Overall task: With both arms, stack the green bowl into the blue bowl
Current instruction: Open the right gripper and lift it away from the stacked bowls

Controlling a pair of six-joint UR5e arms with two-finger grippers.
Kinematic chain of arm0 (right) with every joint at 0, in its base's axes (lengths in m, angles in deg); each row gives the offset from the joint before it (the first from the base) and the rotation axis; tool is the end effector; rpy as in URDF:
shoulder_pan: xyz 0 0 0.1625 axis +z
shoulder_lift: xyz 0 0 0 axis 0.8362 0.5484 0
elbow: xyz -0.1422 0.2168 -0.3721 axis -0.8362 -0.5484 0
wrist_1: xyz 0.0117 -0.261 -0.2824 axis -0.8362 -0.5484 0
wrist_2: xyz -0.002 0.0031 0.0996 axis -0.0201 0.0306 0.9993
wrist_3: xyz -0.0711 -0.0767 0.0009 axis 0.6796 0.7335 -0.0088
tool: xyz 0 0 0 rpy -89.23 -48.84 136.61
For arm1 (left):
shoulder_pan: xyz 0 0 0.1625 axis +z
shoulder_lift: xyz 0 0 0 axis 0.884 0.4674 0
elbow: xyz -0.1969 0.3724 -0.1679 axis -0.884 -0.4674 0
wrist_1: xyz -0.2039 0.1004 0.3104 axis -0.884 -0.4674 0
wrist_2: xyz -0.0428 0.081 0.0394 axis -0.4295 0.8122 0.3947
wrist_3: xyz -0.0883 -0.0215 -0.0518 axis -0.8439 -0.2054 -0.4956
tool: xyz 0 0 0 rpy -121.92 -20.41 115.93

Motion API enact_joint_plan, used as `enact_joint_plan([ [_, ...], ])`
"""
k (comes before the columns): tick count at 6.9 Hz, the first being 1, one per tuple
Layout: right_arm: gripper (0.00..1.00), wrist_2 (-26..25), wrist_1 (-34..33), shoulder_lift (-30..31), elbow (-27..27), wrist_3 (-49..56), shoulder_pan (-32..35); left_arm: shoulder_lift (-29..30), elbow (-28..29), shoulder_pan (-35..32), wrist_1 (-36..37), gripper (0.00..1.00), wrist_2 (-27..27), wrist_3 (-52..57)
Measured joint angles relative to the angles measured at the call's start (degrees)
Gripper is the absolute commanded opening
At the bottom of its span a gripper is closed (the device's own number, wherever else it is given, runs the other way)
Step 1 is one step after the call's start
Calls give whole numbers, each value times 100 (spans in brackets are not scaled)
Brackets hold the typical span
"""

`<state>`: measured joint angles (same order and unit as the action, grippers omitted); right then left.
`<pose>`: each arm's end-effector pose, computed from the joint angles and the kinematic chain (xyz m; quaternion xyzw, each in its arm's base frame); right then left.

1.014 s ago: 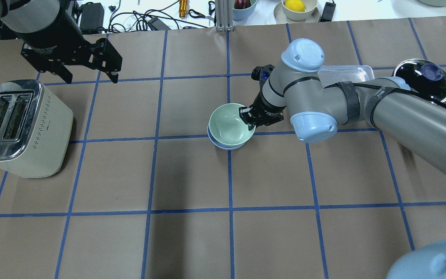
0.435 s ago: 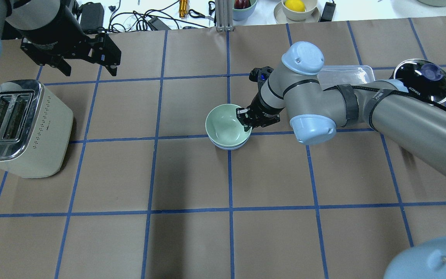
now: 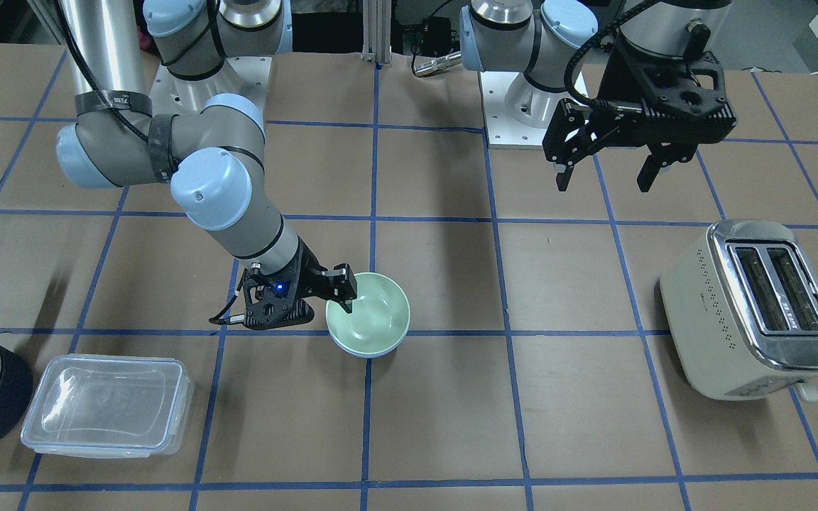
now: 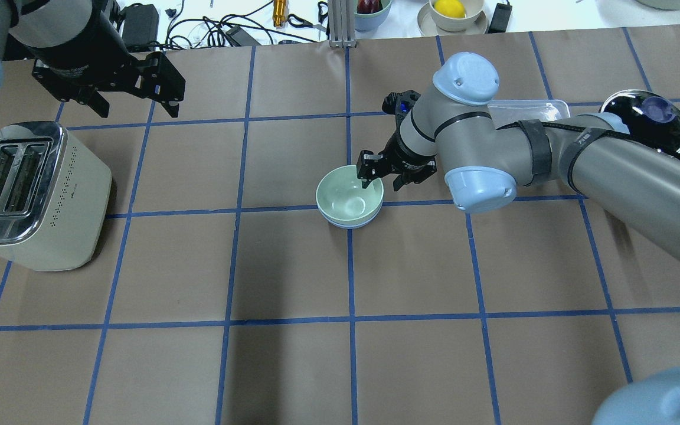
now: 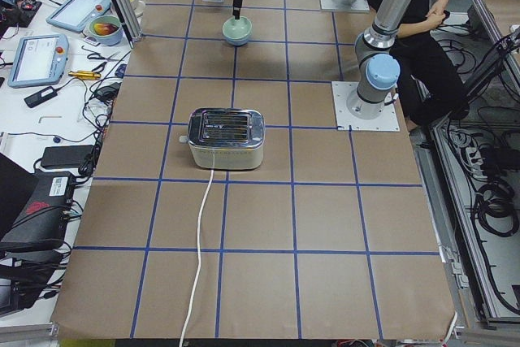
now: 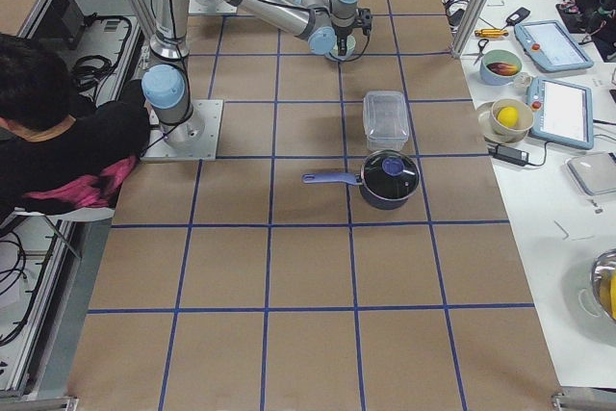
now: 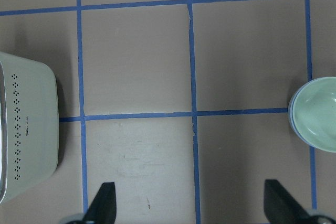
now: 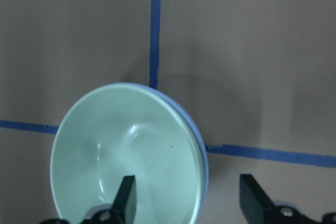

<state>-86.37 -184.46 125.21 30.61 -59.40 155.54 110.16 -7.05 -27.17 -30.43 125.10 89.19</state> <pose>0.2494 -0.5332 0.3006 -0.0117 0.9864 -0.0364 0.1597 -0.1231 -0.4644 0.5501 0.0145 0.9965 -0.0788 0.0236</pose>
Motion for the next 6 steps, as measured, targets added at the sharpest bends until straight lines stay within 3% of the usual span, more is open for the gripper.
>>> enact_joint_plan([
  [1, 100, -249, 419, 134, -314, 1, -34, -1, -2, 0, 0, 100, 0, 0],
  [4, 100, -917, 2926, 660, -1444, 20, -488, -9, 13, 21, -30, 100, 8, 17],
  [6, 100, -1684, 3895, 1308, -1611, 99, -937, -18, 78, 57, -207, 100, 15, 18],
])
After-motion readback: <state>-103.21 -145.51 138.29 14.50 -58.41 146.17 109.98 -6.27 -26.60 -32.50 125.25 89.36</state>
